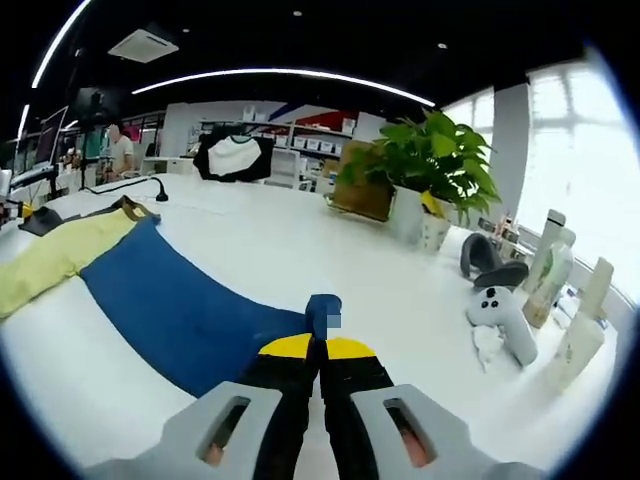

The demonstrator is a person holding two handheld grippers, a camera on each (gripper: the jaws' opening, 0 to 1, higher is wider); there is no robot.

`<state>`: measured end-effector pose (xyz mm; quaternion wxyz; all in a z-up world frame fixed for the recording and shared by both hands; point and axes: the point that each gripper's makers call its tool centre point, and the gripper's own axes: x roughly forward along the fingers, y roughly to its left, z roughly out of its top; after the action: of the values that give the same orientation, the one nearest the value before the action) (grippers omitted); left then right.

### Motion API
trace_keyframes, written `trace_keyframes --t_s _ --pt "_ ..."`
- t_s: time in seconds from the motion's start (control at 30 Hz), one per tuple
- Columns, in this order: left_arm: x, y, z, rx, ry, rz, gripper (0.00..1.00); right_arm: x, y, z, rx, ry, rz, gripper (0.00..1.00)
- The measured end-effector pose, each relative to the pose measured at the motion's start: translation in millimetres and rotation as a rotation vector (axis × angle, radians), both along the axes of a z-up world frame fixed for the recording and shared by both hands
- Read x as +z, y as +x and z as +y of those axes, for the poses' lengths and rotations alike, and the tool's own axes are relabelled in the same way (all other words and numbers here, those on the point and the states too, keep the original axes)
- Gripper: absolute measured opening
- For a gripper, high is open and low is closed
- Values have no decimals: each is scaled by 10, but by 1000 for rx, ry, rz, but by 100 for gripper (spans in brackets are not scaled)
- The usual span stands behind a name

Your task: Fold the garment on the visible template until the final outline fits inside the template.

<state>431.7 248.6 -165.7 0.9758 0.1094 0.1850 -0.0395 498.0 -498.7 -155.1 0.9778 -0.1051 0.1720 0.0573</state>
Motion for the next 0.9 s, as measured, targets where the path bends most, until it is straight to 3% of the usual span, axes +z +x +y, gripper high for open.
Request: trace_keyframes --t_s 0.23,0.33,0.47,0.8,0.9 --pt "16 25 103 18 -44 16 3 -50 64 -73 -13 9 10 0" --pt "31 25 117 26 -110 10 3 -91 104 -80 13 -69 35 0" --pt "3 10 184 44 -65 28 3 -32 144 -69 23 -58 33 0" --pt "23 4 306 65 -65 46 3 -86 170 -164 10 -67 61 0" --pt "9 -7 327 51 -22 68 3 -89 184 -193 7 -72 63 0"
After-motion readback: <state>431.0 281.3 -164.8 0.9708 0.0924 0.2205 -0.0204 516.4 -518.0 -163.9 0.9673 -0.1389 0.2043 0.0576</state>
